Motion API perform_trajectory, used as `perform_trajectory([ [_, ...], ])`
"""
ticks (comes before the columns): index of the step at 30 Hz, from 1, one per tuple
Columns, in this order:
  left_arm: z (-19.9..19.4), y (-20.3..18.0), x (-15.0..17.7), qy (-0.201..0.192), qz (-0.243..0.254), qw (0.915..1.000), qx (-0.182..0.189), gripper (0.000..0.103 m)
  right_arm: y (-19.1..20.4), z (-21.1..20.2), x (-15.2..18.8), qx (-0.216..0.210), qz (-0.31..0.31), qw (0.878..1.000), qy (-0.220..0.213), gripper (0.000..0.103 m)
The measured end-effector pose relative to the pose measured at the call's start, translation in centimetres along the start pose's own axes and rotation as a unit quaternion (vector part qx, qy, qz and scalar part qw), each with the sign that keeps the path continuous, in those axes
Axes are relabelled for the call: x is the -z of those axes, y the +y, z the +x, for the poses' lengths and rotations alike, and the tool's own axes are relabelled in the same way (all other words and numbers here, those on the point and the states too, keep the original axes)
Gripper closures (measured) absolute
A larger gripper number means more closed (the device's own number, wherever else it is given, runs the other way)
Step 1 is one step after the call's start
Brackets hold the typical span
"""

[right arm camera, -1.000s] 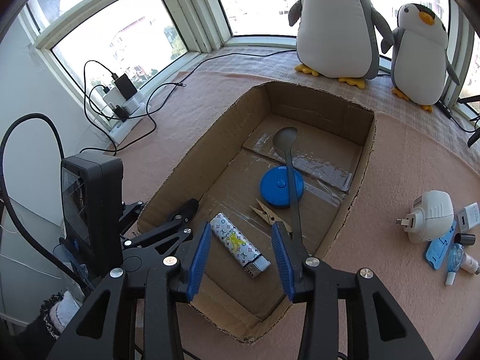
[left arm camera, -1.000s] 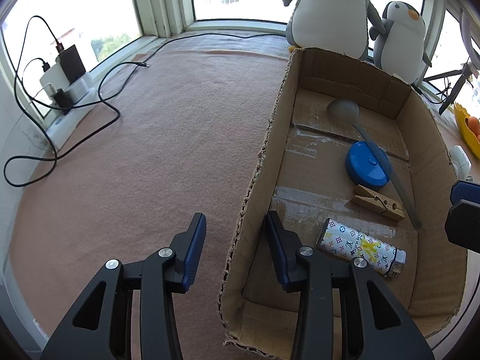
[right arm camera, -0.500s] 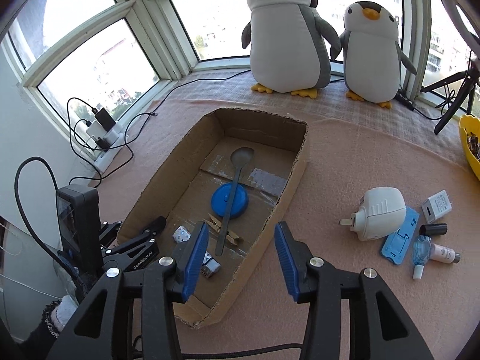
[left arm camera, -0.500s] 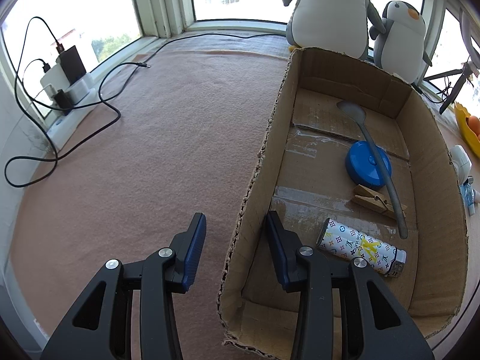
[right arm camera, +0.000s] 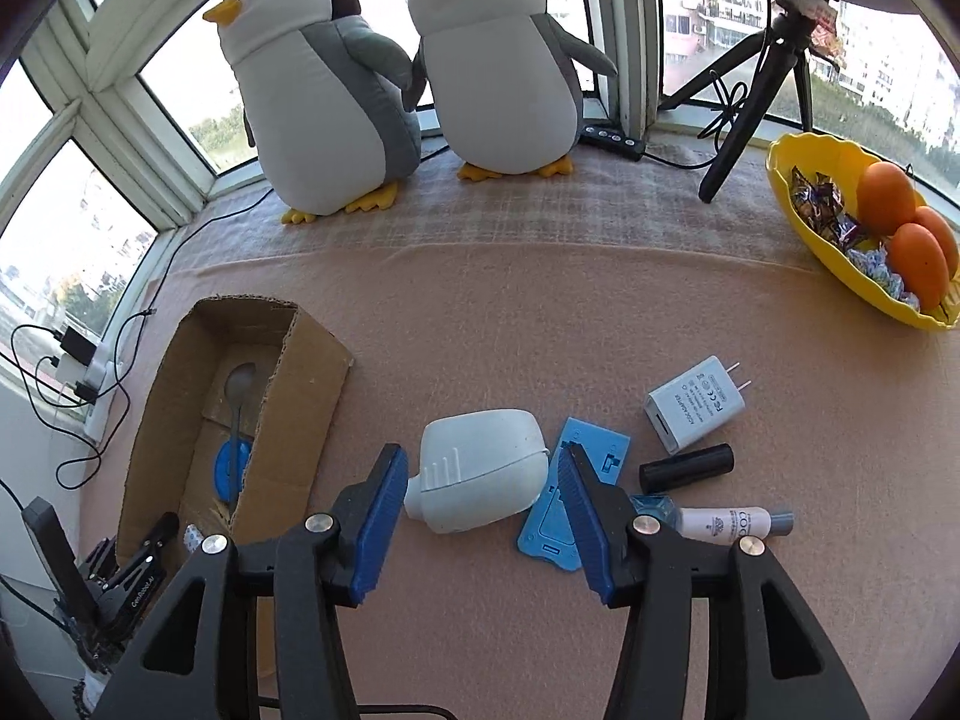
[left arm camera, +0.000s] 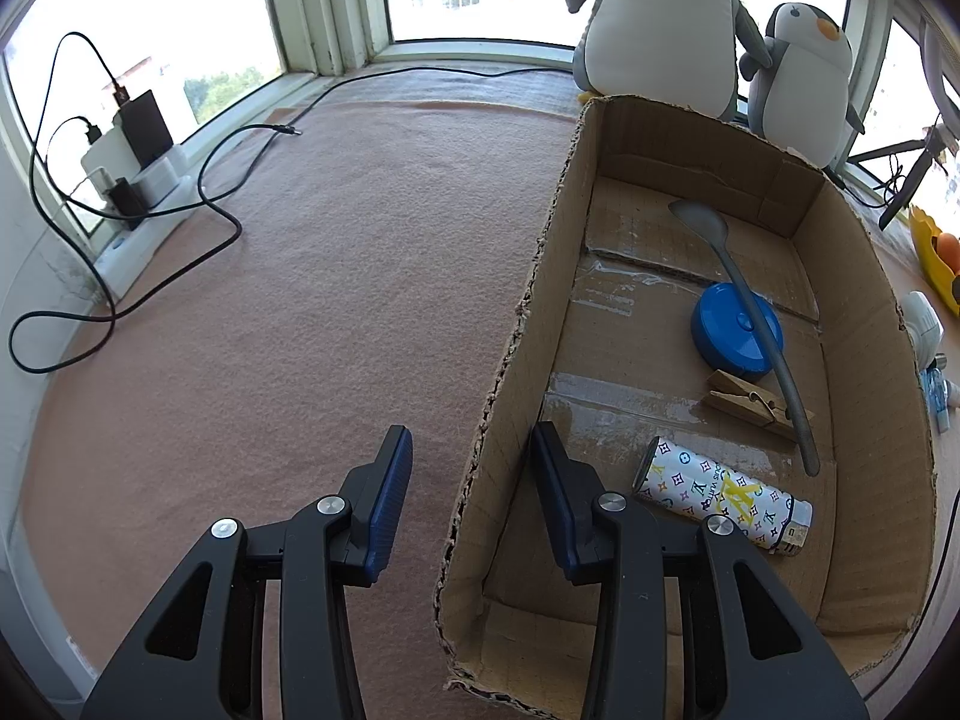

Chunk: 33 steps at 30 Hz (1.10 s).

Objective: Organize rigid objects
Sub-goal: 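Move the right gripper to the white plug-in device and grasp it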

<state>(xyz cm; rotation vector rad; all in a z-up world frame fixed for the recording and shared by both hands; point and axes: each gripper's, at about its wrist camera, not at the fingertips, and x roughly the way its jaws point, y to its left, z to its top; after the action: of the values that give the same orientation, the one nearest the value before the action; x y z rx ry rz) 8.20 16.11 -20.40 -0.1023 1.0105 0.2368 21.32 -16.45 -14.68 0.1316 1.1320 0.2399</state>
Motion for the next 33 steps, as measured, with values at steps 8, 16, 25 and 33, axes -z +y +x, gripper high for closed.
perform_trajectory([
  [8,0.0,0.0,0.0,0.000,0.000,1.0000,0.000,0.064,-1.4,2.7,-2.5,0.024,0.017,0.999,0.017,0.055],
  [16,0.0,0.0,0.0,0.000,-0.001,1.0000,0.001,0.064,-0.8,5.2,-3.7,0.036,-0.011,0.998,0.058,0.069],
  [25,0.0,0.1,0.0,-0.001,-0.002,1.0000,0.001,0.064,-0.8,4.2,-1.0,0.021,-0.035,0.995,0.086,0.073],
  [33,0.0,0.1,0.0,-0.002,-0.001,1.0000,0.000,0.064,-1.4,2.4,1.6,0.004,-0.029,0.996,0.086,0.073],
])
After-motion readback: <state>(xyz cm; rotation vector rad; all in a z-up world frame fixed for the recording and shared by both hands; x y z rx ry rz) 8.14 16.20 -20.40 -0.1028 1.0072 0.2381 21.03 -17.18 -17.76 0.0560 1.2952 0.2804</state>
